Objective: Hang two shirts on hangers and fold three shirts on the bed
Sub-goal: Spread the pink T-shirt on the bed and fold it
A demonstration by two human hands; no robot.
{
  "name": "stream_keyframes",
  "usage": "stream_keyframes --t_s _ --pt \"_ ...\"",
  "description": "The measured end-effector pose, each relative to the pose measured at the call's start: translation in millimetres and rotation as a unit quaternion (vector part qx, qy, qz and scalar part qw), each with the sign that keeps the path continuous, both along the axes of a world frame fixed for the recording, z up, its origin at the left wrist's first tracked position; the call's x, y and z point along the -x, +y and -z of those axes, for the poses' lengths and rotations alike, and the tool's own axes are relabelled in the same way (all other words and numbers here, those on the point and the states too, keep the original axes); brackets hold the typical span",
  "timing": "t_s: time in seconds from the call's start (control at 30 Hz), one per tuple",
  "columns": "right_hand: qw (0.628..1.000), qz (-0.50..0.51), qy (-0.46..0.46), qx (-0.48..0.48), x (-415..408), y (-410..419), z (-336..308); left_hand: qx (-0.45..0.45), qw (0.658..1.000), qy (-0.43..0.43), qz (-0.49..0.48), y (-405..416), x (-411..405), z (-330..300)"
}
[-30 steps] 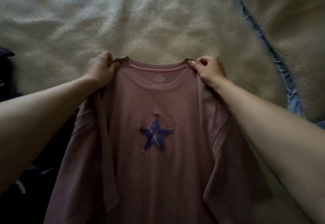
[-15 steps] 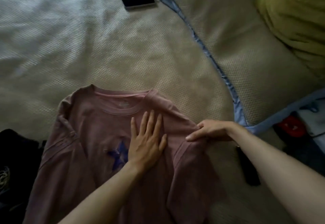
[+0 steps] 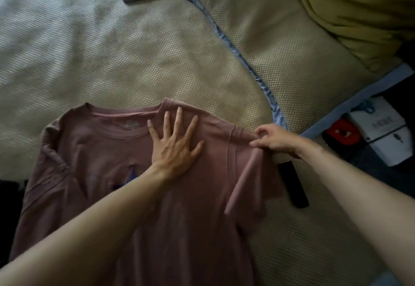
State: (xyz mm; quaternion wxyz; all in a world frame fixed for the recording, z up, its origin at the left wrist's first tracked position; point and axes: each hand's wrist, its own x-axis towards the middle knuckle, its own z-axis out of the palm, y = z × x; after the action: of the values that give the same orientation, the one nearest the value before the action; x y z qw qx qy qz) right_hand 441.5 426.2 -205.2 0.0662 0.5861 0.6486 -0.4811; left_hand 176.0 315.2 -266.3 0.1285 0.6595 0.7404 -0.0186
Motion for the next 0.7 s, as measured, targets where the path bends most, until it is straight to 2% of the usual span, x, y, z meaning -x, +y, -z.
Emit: stream_keyframes --t_s 0.07,0.1,0.2,0.27,0.37,0.5,0.6,0.7 --pt "0.998 0.045 0.015 -0.049 0.0 -0.5 2.0 0.006 1.0 0.001 -0.012 7.9 -2.2 -2.5" --pt "0.998 0.042 0.011 -0.035 -0.6 -1.5 1.0 0.015 1.0 0.001 -0.018 10.4 -3.7 -2.9" --pt "0.989 -0.042 -0.064 0.124 -11.9 -4.8 -9.6 0.036 0.999 0.004 -0.026 12.2 -4.9 -0.7" --pt "0.977 -0.089 -0.116 0.156 -21.7 -5.0 -14.7 0.034 0.999 0.002 -0.024 11.2 -3.8 1.4" --pt "0.982 -0.077 -0.158 0.071 -29.9 -3.2 -18.3 0.031 0.999 -0.001 -0.019 10.4 -5.3 -0.7" --pt "0.99 -0.038 -0.132 -0.023 -32.2 -8.1 -9.5 0.036 0.999 0.024 -0.01 11.7 -8.9 -6.3" --pt "0.995 -0.013 -0.097 0.028 -33.2 -11.7 -14.1 0.036 0.998 0.046 -0.004 13.1 -15.1 -9.5" --pt "0.993 -0.019 -0.11 0.04 -38.5 -11.6 -21.7 -0.022 0.998 0.027 0.059 3.5 -32.4 -9.8"
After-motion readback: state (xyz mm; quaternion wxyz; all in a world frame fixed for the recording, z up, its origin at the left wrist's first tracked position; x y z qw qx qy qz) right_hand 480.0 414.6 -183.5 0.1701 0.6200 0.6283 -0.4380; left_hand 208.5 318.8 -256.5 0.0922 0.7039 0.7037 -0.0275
